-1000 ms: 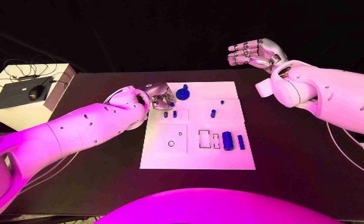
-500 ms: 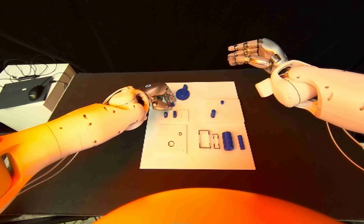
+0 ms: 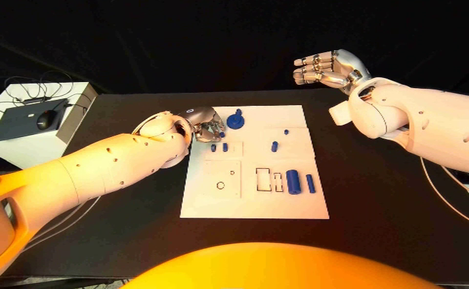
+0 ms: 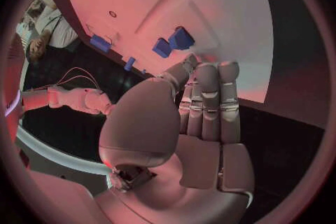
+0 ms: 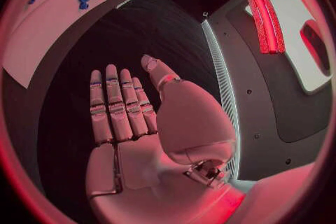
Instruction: Assemble the parts on the task board
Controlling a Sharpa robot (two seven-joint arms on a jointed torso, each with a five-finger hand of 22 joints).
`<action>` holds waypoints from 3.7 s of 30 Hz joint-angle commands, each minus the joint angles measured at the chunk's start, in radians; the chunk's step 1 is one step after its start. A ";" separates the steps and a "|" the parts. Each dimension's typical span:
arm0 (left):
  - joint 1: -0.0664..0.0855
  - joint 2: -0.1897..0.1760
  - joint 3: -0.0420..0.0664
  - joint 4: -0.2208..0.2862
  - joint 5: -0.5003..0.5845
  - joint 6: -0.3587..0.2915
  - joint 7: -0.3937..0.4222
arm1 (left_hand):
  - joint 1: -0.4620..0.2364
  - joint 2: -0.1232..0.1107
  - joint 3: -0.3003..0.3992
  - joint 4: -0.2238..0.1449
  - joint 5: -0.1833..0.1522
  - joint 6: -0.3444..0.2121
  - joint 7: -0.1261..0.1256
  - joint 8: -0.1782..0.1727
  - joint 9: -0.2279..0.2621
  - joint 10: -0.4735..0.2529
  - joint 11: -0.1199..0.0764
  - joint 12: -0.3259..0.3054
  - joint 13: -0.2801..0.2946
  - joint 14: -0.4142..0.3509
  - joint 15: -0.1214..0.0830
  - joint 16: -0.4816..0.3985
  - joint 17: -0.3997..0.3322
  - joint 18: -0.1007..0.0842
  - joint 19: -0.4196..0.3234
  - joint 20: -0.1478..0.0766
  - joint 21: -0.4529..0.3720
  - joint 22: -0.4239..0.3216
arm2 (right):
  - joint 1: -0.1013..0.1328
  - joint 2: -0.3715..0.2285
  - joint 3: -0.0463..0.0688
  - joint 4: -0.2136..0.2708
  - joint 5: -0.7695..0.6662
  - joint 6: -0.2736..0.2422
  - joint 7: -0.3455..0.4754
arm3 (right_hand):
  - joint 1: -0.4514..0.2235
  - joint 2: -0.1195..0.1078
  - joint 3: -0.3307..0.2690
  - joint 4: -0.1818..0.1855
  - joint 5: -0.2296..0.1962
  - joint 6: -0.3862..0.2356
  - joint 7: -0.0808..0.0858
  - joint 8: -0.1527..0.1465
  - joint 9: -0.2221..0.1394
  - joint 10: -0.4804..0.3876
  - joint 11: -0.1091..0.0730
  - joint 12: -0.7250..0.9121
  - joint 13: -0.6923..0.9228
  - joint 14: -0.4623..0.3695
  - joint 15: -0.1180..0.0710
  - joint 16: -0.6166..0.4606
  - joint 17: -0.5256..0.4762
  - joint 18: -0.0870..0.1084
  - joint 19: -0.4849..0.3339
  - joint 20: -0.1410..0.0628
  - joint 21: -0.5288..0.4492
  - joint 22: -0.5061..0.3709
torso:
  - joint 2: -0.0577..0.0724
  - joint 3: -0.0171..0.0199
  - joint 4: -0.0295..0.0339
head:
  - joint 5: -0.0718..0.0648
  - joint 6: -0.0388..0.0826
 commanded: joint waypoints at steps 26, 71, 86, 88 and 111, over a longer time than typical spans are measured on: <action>-0.001 -0.135 0.125 0.061 0.599 -0.084 0.127 | -0.031 -0.036 -0.001 0.042 0.007 0.007 0.075 0.003 -0.001 -0.142 0.062 0.019 -0.004 -0.198 0.058 -0.285 -0.148 0.012 -0.179 0.067 -0.337 -0.147 | -0.006 -0.027 -0.001 0.014 -0.426 0.088 -0.136 | 0.026 0.000 0.024 -0.032 -0.075 0.180 -0.051 0.004 0.004 0.284 -0.107 -0.025 0.005 0.442 -0.162 0.137 0.106 0.092 0.346 -0.133 0.184 0.068 | -0.002 -0.0010 -0.0017 | -0.011 0.000; -0.090 -0.285 0.137 0.252 1.261 -0.033 0.422 | -0.010 0.007 -0.172 0.103 0.002 0.063 0.064 0.005 0.000 -0.083 0.062 -0.019 -0.006 -0.078 0.112 -1.028 -0.299 -0.063 -0.229 0.142 -0.553 -1.036 | -0.113 0.081 -0.023 0.053 -1.281 -0.017 -0.589 | 0.001 -0.095 0.149 0.013 -0.136 0.149 -0.050 -0.004 0.004 0.121 -0.067 -0.040 0.002 0.355 -0.158 0.917 0.540 0.161 0.455 -0.182 0.493 0.385 | -0.001 -0.0046 -0.0014 | -0.032 0.000; -0.090 -0.286 0.137 0.254 1.261 -0.043 0.413 | -0.006 0.012 -0.177 0.098 0.002 0.063 0.068 0.005 0.000 -0.087 0.064 -0.019 -0.006 -0.083 0.113 -1.028 -0.294 -0.064 -0.218 0.141 -0.551 -1.094 | -0.129 0.110 -0.027 0.014 -1.271 0.044 -0.583 | 0.003 -0.095 0.161 0.023 -0.133 0.161 -0.047 -0.004 0.004 0.128 -0.068 -0.039 0.002 0.352 -0.158 0.937 0.537 0.164 0.463 -0.181 0.477 0.418 | -0.001 -0.0039 -0.0015 | -0.029 0.000; -0.090 -0.286 0.137 0.254 1.261 -0.043 0.412 | -0.006 0.012 -0.177 0.098 0.002 0.063 0.068 0.005 0.000 -0.087 0.064 -0.019 -0.006 -0.083 0.113 -1.028 -0.294 -0.064 -0.218 0.141 -0.551 -1.094 | -0.134 0.115 -0.027 0.009 -1.270 0.043 -0.582 | 0.002 -0.093 0.165 0.024 -0.132 0.163 -0.047 -0.004 0.004 0.131 -0.069 -0.040 0.002 0.351 -0.158 0.938 0.536 0.164 0.463 -0.181 0.475 0.422 | -0.001 -0.0037 -0.0012 | -0.028 0.000; -0.090 -0.286 0.137 0.256 1.261 -0.048 0.402 | -0.001 0.018 -0.171 0.095 0.002 0.064 0.072 0.005 0.000 -0.087 0.064 -0.019 -0.006 -0.082 0.113 -1.027 -0.293 -0.065 -0.213 0.139 -0.549 -1.114 | -0.146 0.129 -0.028 -0.006 -1.249 0.066 -0.565 | -0.008 -0.019 0.281 0.040 -0.144 0.232 -0.065 -0.001 0.007 0.184 -0.088 -0.039 0.001 0.350 -0.170 0.954 0.531 0.153 0.462 -0.191 0.459 0.471 | -0.002 -0.0044 -0.0022 | -0.024 0.000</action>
